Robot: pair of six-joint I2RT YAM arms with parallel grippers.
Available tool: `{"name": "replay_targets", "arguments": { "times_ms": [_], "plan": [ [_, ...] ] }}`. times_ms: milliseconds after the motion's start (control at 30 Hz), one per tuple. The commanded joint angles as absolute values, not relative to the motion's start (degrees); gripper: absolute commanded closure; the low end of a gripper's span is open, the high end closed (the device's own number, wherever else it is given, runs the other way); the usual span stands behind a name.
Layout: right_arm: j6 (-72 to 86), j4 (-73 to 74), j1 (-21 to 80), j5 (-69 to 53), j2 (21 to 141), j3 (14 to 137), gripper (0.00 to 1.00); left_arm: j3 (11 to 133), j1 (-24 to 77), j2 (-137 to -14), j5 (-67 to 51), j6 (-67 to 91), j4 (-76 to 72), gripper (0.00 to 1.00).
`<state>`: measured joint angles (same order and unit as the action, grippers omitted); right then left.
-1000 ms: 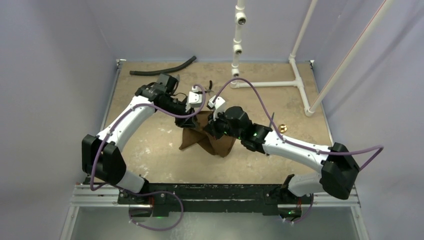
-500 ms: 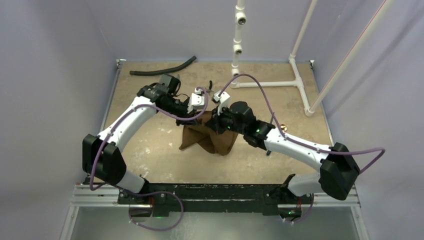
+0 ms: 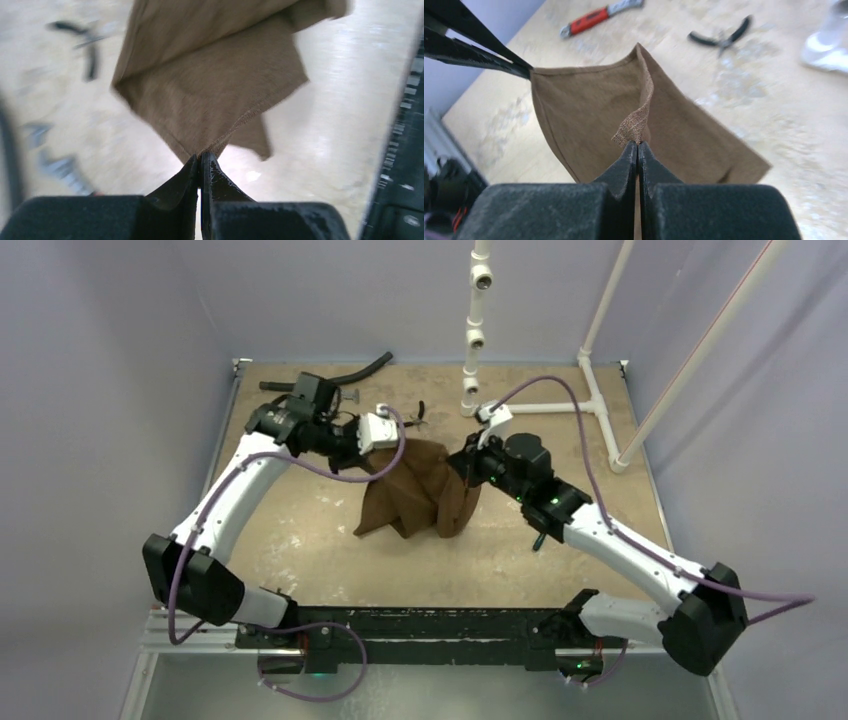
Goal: Fold the napkin into a case and place the utensils inside
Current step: Pick up the lower triangle-folded napkin from the center of the board, then flatten out the lower triangle-folded napkin at the center of the board.
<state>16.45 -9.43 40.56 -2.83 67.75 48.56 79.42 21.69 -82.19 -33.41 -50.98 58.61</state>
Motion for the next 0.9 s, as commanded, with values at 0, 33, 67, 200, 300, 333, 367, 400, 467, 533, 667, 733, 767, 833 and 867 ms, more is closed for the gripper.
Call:
{"name": "replay_targets", "arguments": {
  "times_ms": [0, 33, 67, 200, 300, 333, 367, 400, 467, 533, 667, 733, 767, 833, 867],
  "plan": [
    [15.11, -8.69, 37.41, 6.86, 61.14, 56.59, 1.00, 88.65, 16.04, -76.13, -20.19, -45.31, 48.11, 1.00],
    [14.45, -7.06, 36.89, 8.33, 60.55, 59.02, 1.00, 90.72, 15.02, -75.18, -17.61, -44.43, 45.89, 1.00],
    [13.76, -5.49, 36.57, 9.26, 60.11, 61.74, 1.00, 92.81, 14.66, -74.50, -14.71, -43.83, 43.99, 1.00],
    [11.53, -0.58, 36.39, 12.06, 57.33, 70.69, 1.00, 103.14, 14.52, -73.47, -9.82, -44.04, 42.85, 1.00],
    [10.86, 3.00, 36.39, 11.95, 54.24, 76.18, 1.00, 110.86, 14.50, -72.53, -9.27, -45.37, 43.43, 1.00],
    [10.61, 4.55, 36.39, 11.73, 53.52, 77.81, 1.00, 113.23, 14.50, -72.25, -9.27, -45.90, 43.80, 1.00],
    [10.18, 6.26, 36.39, 11.57, 53.00, 80.43, 1.00, 115.82, 14.57, -71.85, -9.23, -46.33, 44.19, 1.00],
    [10.05, 8.25, 36.39, 11.46, 52.49, 82.41, 1.00, 118.10, 14.51, -71.55, -9.00, -46.44, 44.33, 1.00],
    [9.56, 11.48, 36.39, 11.29, 51.51, 86.26, 1.00, 122.00, 14.48, -70.78, -8.44, -47.02, 44.46, 1.00],
    [9.33, 14.09, 36.39, 11.10, 50.41, 90.14, 1.00, 124.80, 14.45, -69.59, -7.74, -47.49, 44.55, 1.00],
    [9.18, 18.64, 36.39, 12.19, 50.11, 97.15, 1.00, 126.41, 14.44, -66.30, -6.07, -48.48, 43.96, 1.00],
    [9.81, 20.94, 36.39, 12.55, 50.18, 98.09, 1.00, 125.98, 14.49, -64.72, -6.12, -48.71, 45.03, 1.00],
    [9.96, 21.16, 36.39, 12.85, 49.94, 97.46, 1.00, 125.46, 14.45, -64.10, -6.26, -49.07, 46.44, 1.00],
    [12.24, 21.94, 36.39, 12.17, 49.46, 94.83, 1.00, 123.17, 14.48, -63.18, -6.13, -49.85, 49.60, 1.00],
    [12.49, 21.40, 36.39, 12.81, 49.56, 93.12, 1.00, 120.56, 14.42, -62.62, -5.93, -50.24, 50.49, 1.00]
  ]
}}
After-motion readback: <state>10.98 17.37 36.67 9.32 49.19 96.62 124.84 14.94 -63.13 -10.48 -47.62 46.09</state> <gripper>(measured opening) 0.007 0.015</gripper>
